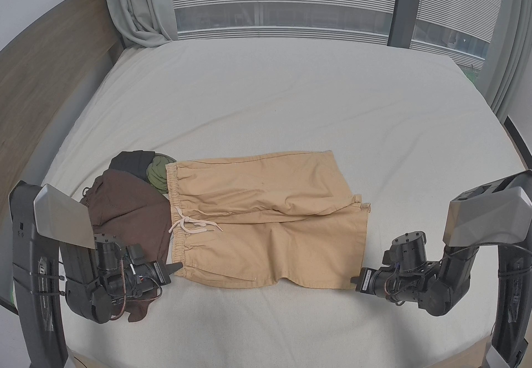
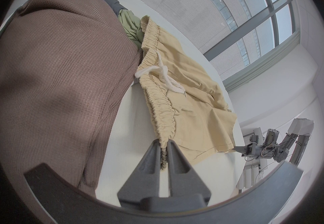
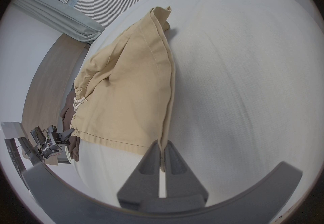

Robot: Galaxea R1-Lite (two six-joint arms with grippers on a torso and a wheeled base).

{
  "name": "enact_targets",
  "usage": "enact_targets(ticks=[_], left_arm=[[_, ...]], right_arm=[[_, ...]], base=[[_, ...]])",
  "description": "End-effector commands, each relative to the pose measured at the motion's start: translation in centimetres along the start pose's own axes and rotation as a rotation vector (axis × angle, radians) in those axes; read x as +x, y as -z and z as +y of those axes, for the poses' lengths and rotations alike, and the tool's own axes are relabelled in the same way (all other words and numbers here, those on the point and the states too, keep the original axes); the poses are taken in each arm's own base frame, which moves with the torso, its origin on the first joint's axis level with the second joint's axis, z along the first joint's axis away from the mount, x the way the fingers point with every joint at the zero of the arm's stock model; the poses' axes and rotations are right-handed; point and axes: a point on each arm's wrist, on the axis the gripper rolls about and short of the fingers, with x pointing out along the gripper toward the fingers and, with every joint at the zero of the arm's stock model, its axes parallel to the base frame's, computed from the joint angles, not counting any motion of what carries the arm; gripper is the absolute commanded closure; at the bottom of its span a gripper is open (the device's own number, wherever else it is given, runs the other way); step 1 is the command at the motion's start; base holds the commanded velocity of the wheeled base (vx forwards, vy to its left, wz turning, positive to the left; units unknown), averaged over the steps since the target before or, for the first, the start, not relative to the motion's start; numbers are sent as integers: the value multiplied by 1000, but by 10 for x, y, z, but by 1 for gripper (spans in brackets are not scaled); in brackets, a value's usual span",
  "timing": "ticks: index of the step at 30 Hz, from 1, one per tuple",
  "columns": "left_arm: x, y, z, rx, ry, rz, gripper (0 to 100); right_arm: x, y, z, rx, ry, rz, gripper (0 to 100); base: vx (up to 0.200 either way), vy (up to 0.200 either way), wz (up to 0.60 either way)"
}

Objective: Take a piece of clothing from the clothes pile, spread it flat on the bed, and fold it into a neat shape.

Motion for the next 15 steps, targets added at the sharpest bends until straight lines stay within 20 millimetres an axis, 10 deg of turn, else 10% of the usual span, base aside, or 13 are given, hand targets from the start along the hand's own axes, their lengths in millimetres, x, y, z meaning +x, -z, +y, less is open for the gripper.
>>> enact_targets(ticks=[1, 15], left_arm=[[-10, 1, -3, -8, -9, 7, 100], [-44, 29, -12, -46, -51, 133, 100]], right_arm=[[-8, 0, -5, 5, 13, -2, 100], [-26, 16, -19, 13, 48, 52, 100]], base=[[0, 0, 0], [0, 0, 0]])
